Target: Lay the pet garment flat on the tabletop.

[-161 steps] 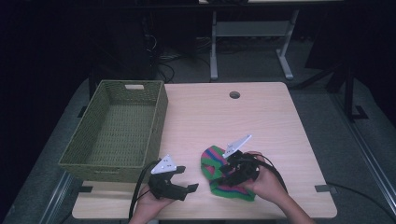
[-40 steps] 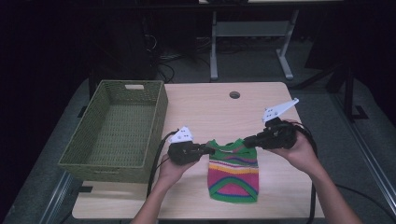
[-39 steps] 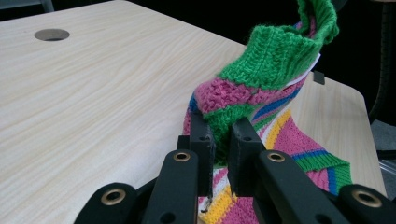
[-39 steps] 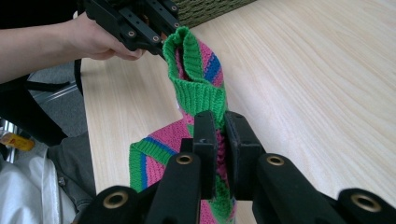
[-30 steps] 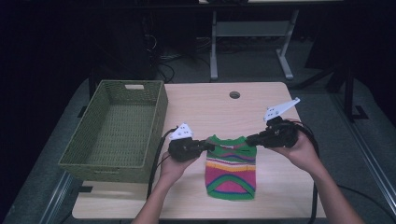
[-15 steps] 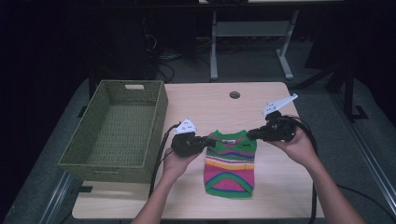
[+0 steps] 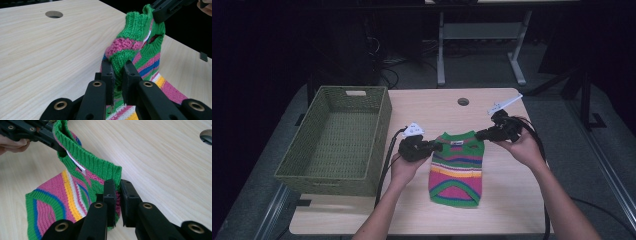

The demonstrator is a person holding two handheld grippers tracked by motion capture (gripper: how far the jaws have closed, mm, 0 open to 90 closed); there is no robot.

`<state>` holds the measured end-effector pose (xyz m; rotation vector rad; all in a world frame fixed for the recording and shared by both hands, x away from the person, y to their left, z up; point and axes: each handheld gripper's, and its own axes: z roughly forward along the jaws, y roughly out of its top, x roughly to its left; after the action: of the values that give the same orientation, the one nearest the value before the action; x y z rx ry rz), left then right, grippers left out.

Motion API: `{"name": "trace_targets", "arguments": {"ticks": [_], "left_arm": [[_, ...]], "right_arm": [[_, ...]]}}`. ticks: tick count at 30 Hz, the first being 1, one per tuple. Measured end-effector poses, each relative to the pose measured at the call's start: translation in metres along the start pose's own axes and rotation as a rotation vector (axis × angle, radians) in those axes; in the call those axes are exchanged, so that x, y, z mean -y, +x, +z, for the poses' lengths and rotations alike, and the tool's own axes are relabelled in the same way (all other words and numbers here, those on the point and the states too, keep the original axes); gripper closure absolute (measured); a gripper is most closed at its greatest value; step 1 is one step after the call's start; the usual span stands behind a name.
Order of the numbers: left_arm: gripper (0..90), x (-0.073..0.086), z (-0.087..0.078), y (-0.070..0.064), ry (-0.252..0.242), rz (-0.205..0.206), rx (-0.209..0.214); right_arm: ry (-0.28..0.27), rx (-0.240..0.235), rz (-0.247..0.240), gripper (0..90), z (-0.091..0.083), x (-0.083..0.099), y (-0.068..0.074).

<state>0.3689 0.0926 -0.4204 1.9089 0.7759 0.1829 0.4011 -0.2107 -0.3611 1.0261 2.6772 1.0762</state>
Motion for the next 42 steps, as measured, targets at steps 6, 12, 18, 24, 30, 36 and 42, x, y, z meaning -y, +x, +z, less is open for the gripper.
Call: {"name": "trace_targets", "arguments": {"ticks": [6,12,18,24,30,36,42], "left_arm": [[81.2,-0.002,0.005,0.009,0.006,-0.026,-0.021],[60.4,-0.004,0.012,0.022,-0.031,-0.147,-0.094],[57.7,0.004,0.006,0.018,-0.011,-0.139,-0.111],[54.4,0.012,0.005,0.015,0.000,-0.141,-0.081],[51.9,0.012,0.003,0.010,0.025,-0.092,-0.075],[48.8,0.011,-0.001,0.007,0.041,-0.094,-0.059],[45.3,0.013,-0.004,0.003,0.053,-0.083,-0.047]], "right_arm": [[0.003,0.020,0.008,82.7,0.006,-0.004,-0.004],[-0.038,0.164,0.067,60.5,0.021,-0.009,-0.024],[-0.062,0.143,0.126,52.8,0.019,0.006,-0.030],[-0.044,0.079,0.142,48.0,0.021,0.018,-0.028],[-0.064,0.001,0.148,44.4,0.017,0.030,-0.029],[-0.076,-0.041,0.162,42.6,0.012,0.044,-0.032],[-0.091,-0.073,0.174,41.3,0.008,0.055,-0.033]]}}
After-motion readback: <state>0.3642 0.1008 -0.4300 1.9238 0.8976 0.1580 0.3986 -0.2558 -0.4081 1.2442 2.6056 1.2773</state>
